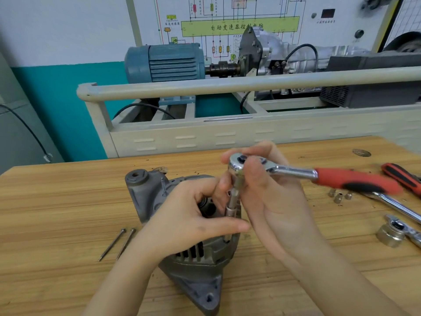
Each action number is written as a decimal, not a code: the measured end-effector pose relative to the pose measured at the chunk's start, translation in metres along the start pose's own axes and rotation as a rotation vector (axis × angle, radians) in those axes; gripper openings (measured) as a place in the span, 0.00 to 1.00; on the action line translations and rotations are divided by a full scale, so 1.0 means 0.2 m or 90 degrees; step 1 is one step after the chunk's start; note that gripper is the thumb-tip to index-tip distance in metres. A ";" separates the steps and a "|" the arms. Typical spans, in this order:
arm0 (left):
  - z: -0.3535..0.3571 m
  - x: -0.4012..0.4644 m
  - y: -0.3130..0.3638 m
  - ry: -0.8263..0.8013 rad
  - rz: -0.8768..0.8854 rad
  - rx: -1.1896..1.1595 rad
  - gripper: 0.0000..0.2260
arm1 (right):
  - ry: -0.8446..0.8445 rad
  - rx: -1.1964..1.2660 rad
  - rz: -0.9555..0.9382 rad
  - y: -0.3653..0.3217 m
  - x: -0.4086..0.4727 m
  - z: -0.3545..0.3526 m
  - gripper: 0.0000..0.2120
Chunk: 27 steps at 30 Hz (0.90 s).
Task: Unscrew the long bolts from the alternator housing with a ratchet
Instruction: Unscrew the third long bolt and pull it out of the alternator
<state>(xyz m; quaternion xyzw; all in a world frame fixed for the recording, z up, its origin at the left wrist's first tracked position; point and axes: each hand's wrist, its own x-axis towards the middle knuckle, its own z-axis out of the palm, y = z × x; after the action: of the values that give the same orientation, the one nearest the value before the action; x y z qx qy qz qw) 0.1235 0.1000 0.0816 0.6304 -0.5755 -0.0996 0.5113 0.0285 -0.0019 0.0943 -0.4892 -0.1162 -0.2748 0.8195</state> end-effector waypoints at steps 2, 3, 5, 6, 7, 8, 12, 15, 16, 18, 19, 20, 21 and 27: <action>-0.01 0.00 0.00 -0.027 -0.011 -0.010 0.13 | 0.009 -0.025 -0.010 0.00 0.00 0.00 0.18; -0.02 0.01 0.01 -0.057 -0.017 -0.026 0.10 | 0.000 -0.032 0.002 -0.01 -0.01 0.00 0.17; -0.04 0.01 0.01 -0.115 -0.024 -0.058 0.06 | -0.028 -0.067 0.041 -0.01 0.00 0.01 0.16; -0.05 0.01 0.01 -0.132 -0.028 -0.063 0.06 | -0.041 -0.083 0.060 -0.01 0.00 0.01 0.15; -0.05 0.01 0.01 -0.138 -0.029 -0.064 0.07 | -0.050 -0.081 0.075 -0.01 0.01 0.01 0.16; -0.05 0.01 0.00 -0.133 -0.030 -0.066 0.06 | -0.055 -0.064 0.086 -0.01 0.01 0.00 0.16; -0.03 0.00 0.00 -0.070 -0.004 -0.050 0.04 | -0.067 0.017 0.077 -0.01 0.01 0.01 0.16; 0.00 0.00 0.00 -0.031 0.008 -0.012 0.14 | -0.040 -0.016 0.010 0.00 0.00 0.02 0.16; 0.00 0.00 0.00 -0.024 0.006 0.000 0.17 | -0.025 -0.023 -0.002 -0.01 0.00 0.01 0.17; -0.01 0.00 0.00 -0.036 -0.002 -0.002 0.15 | -0.025 -0.023 0.008 -0.01 0.00 0.01 0.17; -0.02 0.01 0.00 -0.057 -0.004 -0.027 0.09 | -0.039 -0.027 0.025 -0.02 0.00 0.01 0.15; -0.03 0.01 0.00 -0.088 -0.006 -0.054 0.05 | -0.051 -0.043 0.045 -0.02 0.00 0.01 0.14; -0.04 0.01 0.01 -0.109 -0.010 -0.074 0.05 | -0.059 -0.063 0.067 -0.03 0.01 0.01 0.14; -0.04 0.00 -0.01 -0.049 0.002 -0.071 0.11 | -0.075 -0.015 0.072 -0.01 0.01 0.00 0.15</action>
<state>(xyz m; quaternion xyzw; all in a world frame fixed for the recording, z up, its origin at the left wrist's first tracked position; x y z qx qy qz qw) 0.1300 0.1037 0.0829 0.5956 -0.5894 -0.1548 0.5233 0.0292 -0.0034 0.0965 -0.5197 -0.1336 -0.2003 0.8197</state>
